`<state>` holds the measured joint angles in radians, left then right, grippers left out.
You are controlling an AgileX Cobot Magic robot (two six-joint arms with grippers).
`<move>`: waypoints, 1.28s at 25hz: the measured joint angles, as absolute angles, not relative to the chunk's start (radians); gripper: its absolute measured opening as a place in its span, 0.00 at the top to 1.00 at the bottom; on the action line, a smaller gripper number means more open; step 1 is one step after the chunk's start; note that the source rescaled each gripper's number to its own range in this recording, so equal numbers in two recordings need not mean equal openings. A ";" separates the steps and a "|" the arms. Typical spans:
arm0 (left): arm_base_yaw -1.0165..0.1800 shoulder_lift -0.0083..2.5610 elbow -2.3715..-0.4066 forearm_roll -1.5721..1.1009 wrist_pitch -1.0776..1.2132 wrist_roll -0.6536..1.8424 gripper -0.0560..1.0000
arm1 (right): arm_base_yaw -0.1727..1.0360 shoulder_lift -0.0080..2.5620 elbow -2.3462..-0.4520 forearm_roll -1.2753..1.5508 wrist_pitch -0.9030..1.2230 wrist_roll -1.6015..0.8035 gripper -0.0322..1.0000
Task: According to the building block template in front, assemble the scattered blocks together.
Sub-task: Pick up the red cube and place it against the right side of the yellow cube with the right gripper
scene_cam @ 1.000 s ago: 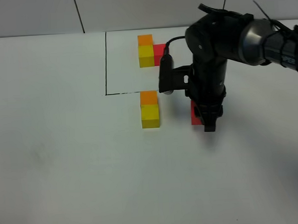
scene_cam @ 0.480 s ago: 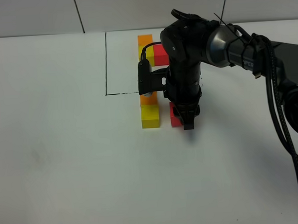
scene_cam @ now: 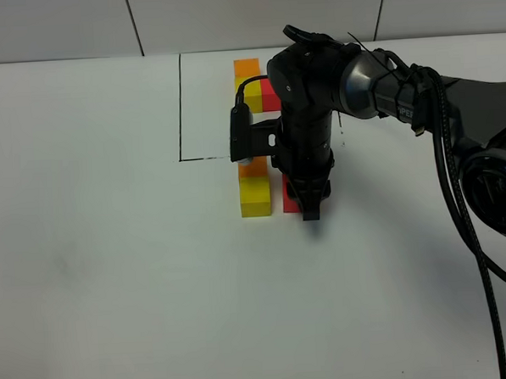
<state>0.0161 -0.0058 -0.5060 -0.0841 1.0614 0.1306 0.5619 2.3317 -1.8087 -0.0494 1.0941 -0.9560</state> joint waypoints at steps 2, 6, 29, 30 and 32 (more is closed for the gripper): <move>0.016 -0.006 -0.506 -0.084 1.061 0.131 0.27 | 0.562 2.332 -1.810 -0.039 1.093 -0.956 0.96; 0.016 -0.006 -0.506 -0.084 1.061 0.131 0.27 | 0.562 2.333 -1.810 -0.028 1.090 -0.956 0.96; 0.016 -0.006 -0.506 -0.084 1.061 0.131 0.27 | 0.570 2.333 -1.810 0.039 1.067 -0.969 0.96; 0.016 -0.006 -0.506 -0.084 1.061 0.131 0.27 | 0.570 2.333 -1.810 0.039 1.067 -0.969 0.96; 0.016 -0.006 -0.506 -0.084 1.061 0.131 0.27 | 0.570 2.335 -1.811 0.039 1.067 -0.976 0.96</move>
<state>0.0161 -0.0058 -0.5060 -0.0841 1.0614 0.1306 0.5698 2.3351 -1.8110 0.0386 1.0669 -0.9757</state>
